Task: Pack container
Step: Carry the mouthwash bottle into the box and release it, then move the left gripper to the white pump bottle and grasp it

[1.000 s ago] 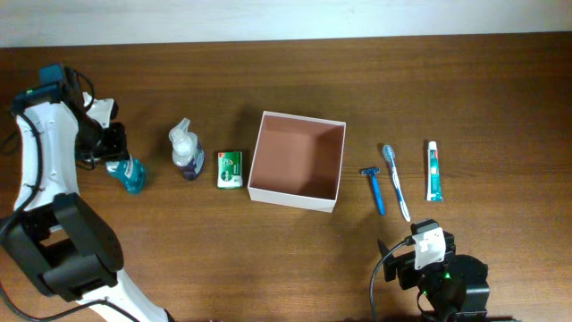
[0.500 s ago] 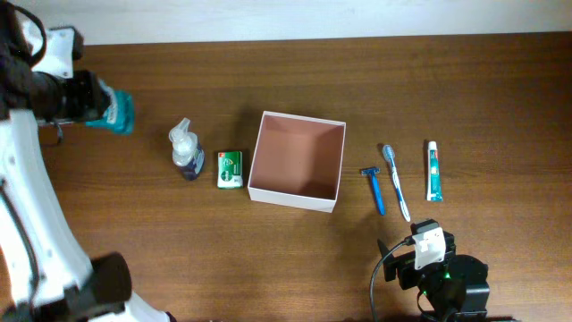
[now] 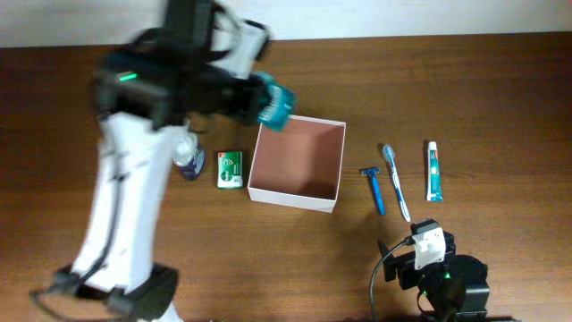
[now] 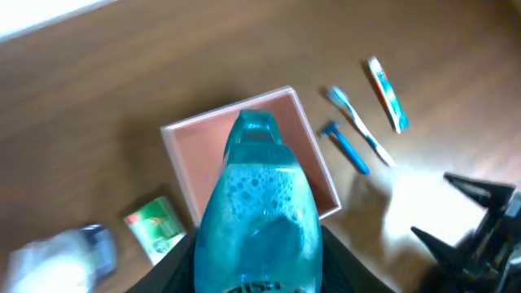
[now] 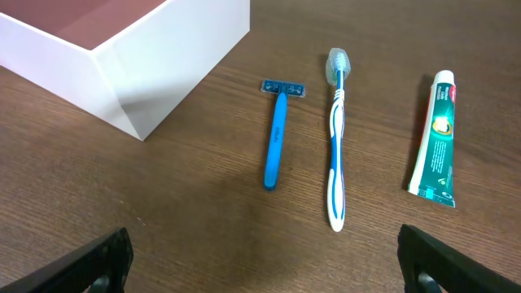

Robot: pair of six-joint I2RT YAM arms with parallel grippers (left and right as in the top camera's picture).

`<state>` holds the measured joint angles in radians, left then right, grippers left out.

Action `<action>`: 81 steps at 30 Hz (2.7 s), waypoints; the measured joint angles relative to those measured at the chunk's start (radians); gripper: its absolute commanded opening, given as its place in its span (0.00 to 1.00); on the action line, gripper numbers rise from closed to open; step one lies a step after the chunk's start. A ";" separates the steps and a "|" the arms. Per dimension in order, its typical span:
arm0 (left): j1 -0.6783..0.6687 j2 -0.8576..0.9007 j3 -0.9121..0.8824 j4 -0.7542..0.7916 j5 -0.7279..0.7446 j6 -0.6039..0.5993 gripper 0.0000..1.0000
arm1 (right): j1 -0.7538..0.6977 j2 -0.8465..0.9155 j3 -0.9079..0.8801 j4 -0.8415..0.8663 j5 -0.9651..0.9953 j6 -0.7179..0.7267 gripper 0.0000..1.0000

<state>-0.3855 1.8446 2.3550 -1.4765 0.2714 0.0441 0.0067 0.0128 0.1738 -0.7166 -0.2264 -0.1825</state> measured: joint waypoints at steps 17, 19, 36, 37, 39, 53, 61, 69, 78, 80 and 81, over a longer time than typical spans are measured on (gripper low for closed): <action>-0.215 0.496 -0.024 0.195 -0.170 -0.050 0.09 | 0.000 0.000 0.000 0.000 0.000 0.000 0.99; -0.220 0.516 -0.027 0.206 -0.172 -0.050 0.29 | 0.000 0.000 0.000 0.000 0.000 0.000 0.99; -0.206 0.512 0.384 -0.205 -0.163 -0.041 0.99 | 0.000 0.000 0.000 0.000 0.000 0.000 0.99; -0.198 0.500 0.400 -0.204 -0.156 -0.041 0.99 | 0.000 0.000 0.000 0.000 0.000 0.001 0.99; -0.176 0.475 0.407 -0.207 -0.148 -0.042 0.99 | 0.000 0.000 0.000 0.000 0.000 -0.001 0.98; 0.239 -0.035 0.038 -0.209 -0.253 -0.067 0.99 | 0.000 0.000 0.000 0.000 0.000 0.000 0.99; 0.280 0.012 -0.391 0.016 -0.262 0.028 0.99 | 0.000 0.000 0.000 0.000 0.000 0.000 0.99; 0.330 0.024 -0.636 0.232 -0.265 0.046 0.99 | 0.000 0.000 0.000 0.000 0.000 0.000 0.99; 0.372 0.024 -0.807 0.413 -0.269 0.046 0.93 | 0.000 0.000 0.000 0.000 0.000 0.000 0.99; 0.371 0.024 -0.818 0.431 -0.269 0.046 0.84 | 0.000 0.000 0.000 0.000 0.000 0.000 0.99; 0.371 0.024 -0.820 0.439 -0.269 0.046 0.79 | 0.000 0.000 0.000 0.000 0.000 0.000 0.98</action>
<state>-0.0143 1.8683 1.5352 -1.0378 0.0029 0.0898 0.0067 0.0128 0.1738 -0.7166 -0.2264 -0.1825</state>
